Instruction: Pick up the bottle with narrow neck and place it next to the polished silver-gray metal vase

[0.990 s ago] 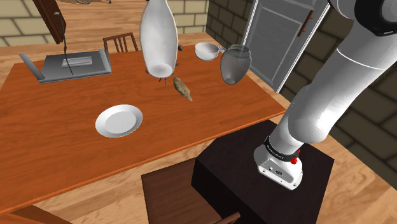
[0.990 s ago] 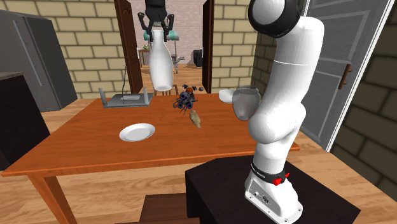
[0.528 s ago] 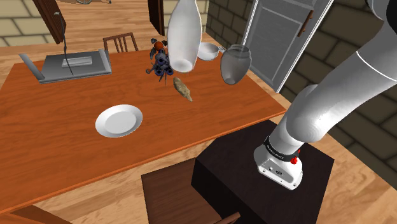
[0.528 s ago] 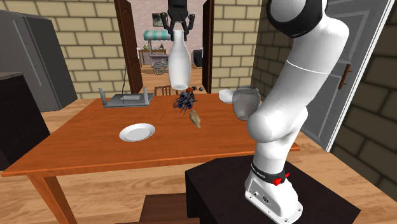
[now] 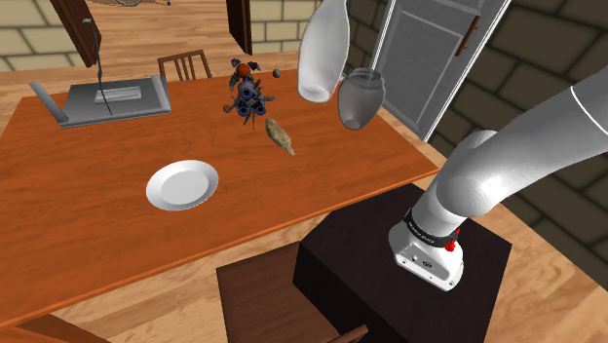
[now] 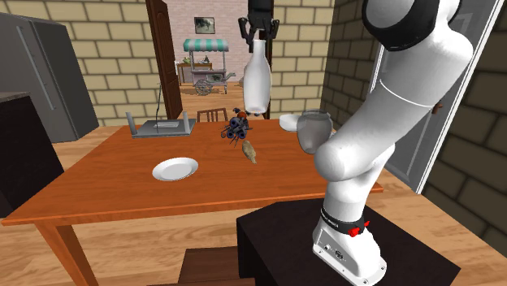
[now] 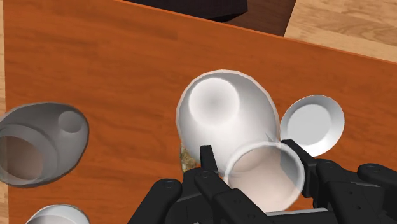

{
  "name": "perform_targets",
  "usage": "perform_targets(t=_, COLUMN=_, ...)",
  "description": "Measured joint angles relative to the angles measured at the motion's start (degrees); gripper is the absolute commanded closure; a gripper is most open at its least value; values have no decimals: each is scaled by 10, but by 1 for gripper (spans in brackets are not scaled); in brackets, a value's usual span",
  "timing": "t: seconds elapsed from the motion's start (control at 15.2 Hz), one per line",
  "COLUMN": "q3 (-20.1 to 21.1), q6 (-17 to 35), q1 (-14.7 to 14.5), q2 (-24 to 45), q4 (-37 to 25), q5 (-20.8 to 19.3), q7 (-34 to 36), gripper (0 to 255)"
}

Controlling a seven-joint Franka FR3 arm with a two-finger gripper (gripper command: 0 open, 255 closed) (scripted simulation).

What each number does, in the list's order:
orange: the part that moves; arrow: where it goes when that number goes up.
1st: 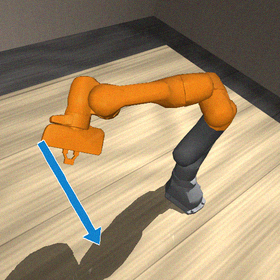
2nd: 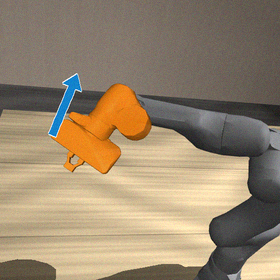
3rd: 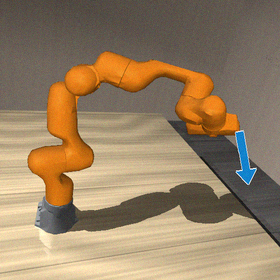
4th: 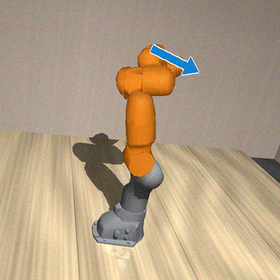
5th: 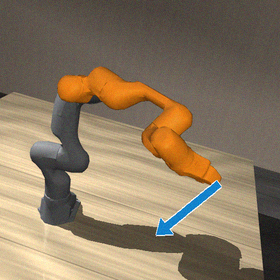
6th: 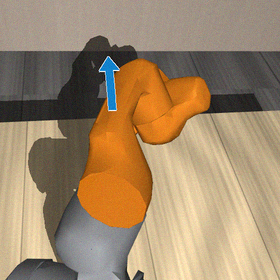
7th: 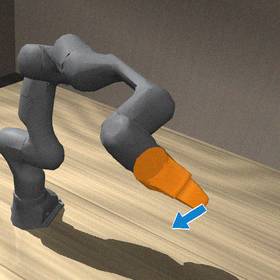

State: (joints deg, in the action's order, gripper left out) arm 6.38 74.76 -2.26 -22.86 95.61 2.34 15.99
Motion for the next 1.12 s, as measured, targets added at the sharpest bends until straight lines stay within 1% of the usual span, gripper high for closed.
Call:
perform_targets(t=0.26, q3=-43, q6=-7, q1=13, q2=-36, q4=30, q5=-14, q7=-57, gripper=255)
perform_targets(t=0.59, q3=-97, q6=-14, q1=29, q2=-59, q4=46, q5=-38, q7=-128, gripper=255)
perform_targets(t=0.79, q3=-129, q6=-18, q1=37, q2=-61, q4=42, q5=-53, q7=-170, gripper=255)
perform_targets(t=0.92, q3=-151, q6=-18, q1=44, q2=-75, q4=55, q5=-65, q7=-200, gripper=255)
perform_targets(t=1.12, q3=-186, q6=-21, q1=53, q2=-73, q4=48, q5=-82, q7=-245, gripper=255)
